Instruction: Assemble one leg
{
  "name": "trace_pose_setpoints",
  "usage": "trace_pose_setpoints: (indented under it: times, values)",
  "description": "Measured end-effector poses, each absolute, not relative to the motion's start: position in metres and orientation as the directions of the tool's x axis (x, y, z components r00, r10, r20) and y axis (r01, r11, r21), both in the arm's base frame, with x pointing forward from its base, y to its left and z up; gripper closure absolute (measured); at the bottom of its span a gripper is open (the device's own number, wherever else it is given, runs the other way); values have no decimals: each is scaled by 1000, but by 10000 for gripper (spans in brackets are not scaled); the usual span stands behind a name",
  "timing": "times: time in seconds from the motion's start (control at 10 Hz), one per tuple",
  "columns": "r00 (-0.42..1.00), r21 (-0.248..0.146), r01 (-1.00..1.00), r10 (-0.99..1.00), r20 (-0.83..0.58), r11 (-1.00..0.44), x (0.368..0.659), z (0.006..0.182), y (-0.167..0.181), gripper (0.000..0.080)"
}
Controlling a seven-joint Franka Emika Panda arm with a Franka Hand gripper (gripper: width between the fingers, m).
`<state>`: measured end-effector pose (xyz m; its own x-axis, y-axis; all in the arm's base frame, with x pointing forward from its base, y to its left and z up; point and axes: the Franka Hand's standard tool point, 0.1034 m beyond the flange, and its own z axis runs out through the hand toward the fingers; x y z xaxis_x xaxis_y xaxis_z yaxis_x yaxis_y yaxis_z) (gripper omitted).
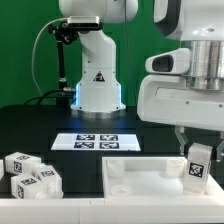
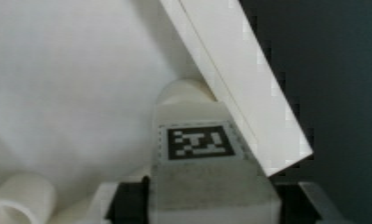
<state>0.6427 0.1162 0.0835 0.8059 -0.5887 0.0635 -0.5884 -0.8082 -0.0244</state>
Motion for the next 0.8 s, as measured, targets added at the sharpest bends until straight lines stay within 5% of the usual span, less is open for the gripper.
trace_pose_setpoints:
  times: [0.3,0.6,0.7,0.8]
  values:
    - [450,-62,-891,-893,3,-449,641,82,115,509]
    - [100,-88,-992,-993,-65,-95,640,81,116,509]
    - [152,-89,-985,-987,-59,-146,640,81,116,509]
    - [191,-91,-978,-980,-55,-186,640,80,117,353]
